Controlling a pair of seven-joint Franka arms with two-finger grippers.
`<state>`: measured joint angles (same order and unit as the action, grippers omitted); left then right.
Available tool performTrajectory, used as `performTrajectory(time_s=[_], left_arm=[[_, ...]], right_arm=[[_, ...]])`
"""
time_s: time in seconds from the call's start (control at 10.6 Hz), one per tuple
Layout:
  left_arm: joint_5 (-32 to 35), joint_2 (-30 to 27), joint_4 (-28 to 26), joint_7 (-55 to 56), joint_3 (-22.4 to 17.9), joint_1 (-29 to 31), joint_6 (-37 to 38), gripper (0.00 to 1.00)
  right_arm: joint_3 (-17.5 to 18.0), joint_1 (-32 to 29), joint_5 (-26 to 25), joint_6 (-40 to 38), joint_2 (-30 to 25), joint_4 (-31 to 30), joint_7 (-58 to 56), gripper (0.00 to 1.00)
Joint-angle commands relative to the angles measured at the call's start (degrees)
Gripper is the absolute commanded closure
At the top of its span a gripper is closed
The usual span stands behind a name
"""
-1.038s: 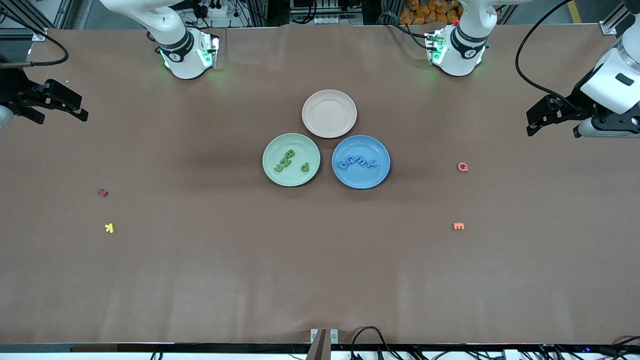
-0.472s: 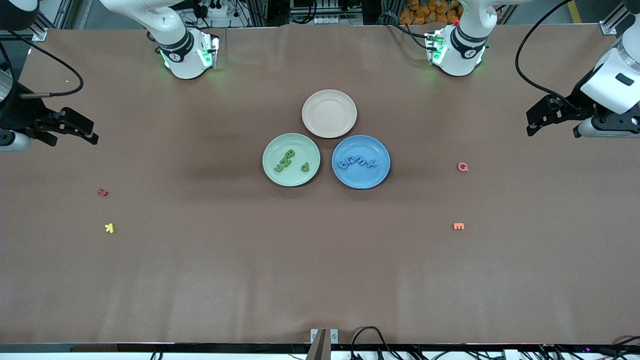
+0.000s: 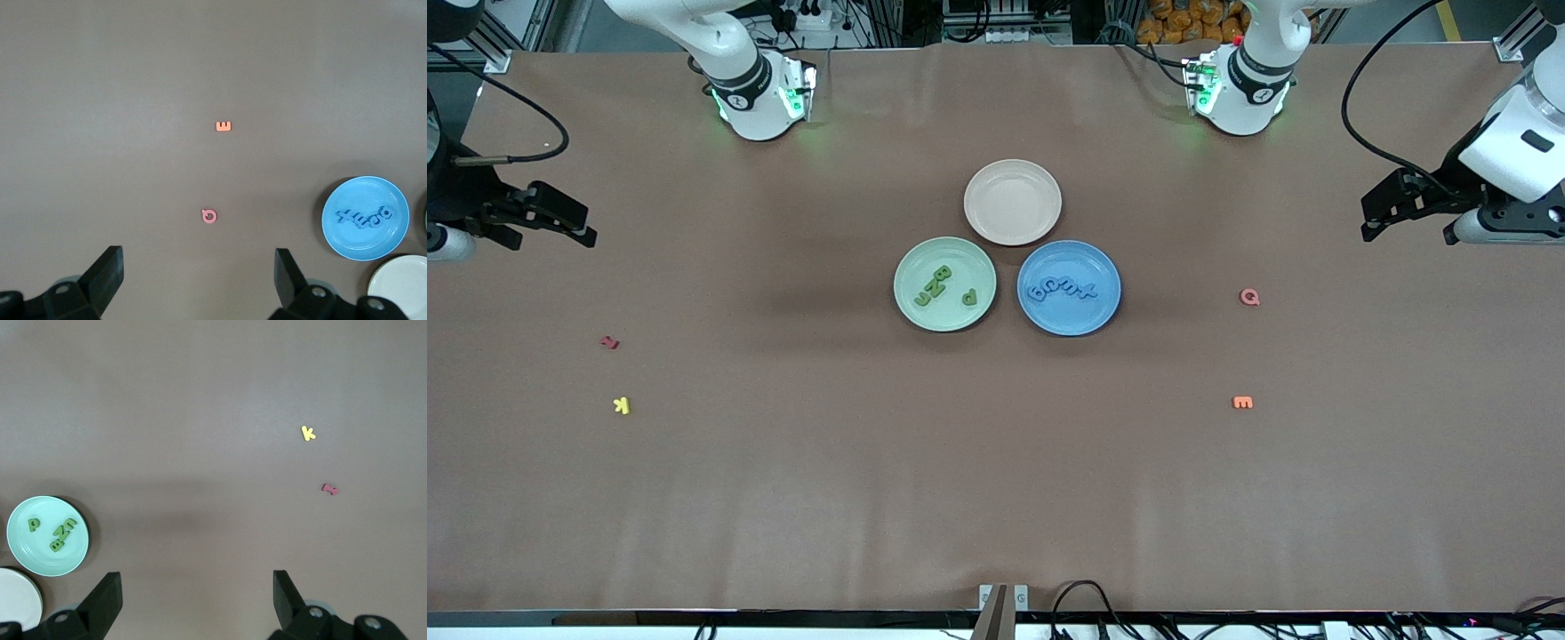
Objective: Sort letters by color into matching plates
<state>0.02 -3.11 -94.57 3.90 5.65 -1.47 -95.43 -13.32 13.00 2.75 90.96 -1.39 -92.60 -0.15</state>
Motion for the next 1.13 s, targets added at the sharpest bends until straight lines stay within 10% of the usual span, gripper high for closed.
performTrajectory(time_s=[0.0,1.04], left_arm=[[-1.43,-0.58,-0.27,-0.12,0.07,0.33,0.33,0.0],[-1.51,-0.58,-0.27,-0.12,0.07,0.24,0.25,0.0]], right_arm=[[0.4,-0.26,-1.07,-1.31,0.77,2.68,1.12,0.0],[5.41,-5.97,-1.25,-1.49,1.21,4.27,0.5,0.0]])
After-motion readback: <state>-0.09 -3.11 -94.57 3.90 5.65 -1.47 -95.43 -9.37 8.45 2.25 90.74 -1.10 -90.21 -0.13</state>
